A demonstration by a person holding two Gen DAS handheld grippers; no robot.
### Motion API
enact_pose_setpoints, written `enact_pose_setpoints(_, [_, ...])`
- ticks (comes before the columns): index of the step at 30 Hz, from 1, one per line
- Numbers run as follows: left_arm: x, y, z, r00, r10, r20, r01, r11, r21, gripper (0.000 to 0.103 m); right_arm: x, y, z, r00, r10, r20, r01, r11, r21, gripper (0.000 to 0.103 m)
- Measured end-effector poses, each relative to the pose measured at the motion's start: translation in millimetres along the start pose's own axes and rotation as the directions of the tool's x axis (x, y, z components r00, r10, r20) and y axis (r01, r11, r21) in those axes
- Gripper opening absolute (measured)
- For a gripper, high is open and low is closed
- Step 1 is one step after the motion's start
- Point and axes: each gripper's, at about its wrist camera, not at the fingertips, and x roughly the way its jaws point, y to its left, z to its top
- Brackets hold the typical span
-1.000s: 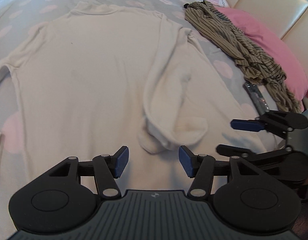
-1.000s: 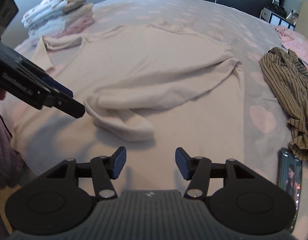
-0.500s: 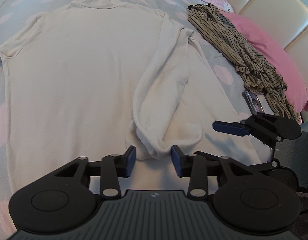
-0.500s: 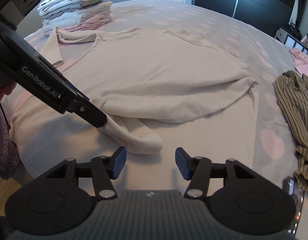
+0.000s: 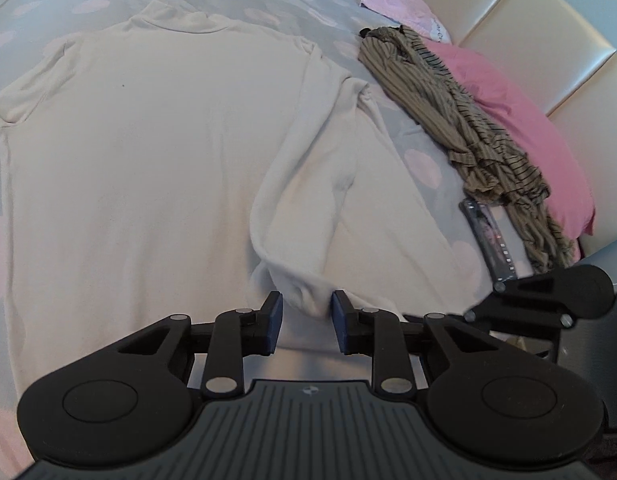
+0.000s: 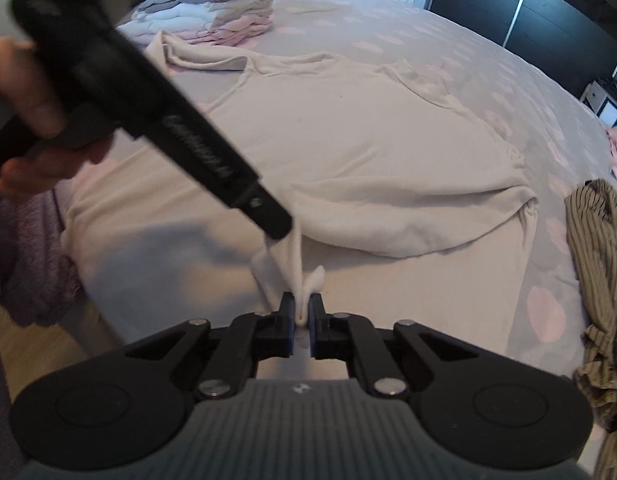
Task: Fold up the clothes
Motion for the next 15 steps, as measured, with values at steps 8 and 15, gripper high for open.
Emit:
enact_pose_setpoints(8, [-13,-9,-6,1.0,-0.012,-0.005,0.012,1.0,0.001,0.044,-19,45,-3,0.999,0.0,-0.044,-0.005,0.993,-0.115,0.008])
enact_pose_setpoints(15, [-20,-5,-10,1.0,0.007,0.008,-0.007,1.0,-0.014,0.046,-23,74,1,0.992,0.125,0.02,-0.121,0.982,-0.148,0.029])
